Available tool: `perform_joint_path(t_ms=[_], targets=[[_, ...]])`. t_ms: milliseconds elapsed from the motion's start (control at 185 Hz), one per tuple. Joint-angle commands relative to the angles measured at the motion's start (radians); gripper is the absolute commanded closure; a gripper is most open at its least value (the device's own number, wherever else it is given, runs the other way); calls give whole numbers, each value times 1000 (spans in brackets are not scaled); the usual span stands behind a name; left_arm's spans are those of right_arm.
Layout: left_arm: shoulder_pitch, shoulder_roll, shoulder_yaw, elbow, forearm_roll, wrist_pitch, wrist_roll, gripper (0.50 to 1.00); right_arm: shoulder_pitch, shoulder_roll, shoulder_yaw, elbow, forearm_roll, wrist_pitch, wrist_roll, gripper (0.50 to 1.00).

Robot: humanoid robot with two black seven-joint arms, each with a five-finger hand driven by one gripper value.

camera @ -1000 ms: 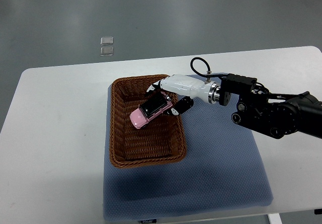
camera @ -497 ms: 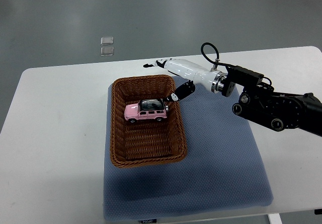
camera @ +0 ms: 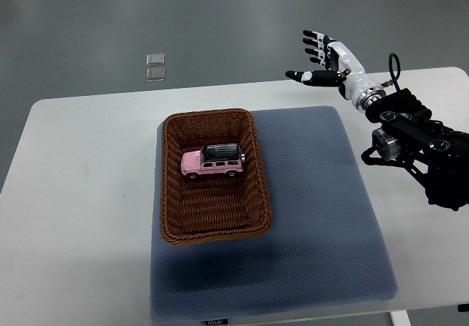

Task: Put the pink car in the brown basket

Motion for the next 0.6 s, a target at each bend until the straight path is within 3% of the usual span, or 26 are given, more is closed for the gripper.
perform_joint_path(t_ms=[0,265,595], targets=[[0,0,0,1,0,0,0,500,-18,-12,8,-9,170,2,-6,597],[0,0,0,0,0,0,0,500,-47,-45,8,-16,437,11,-7,597],[0,0,0,-2,0,0,0,500,-85,-42,7,-12,451,6,2,581]])
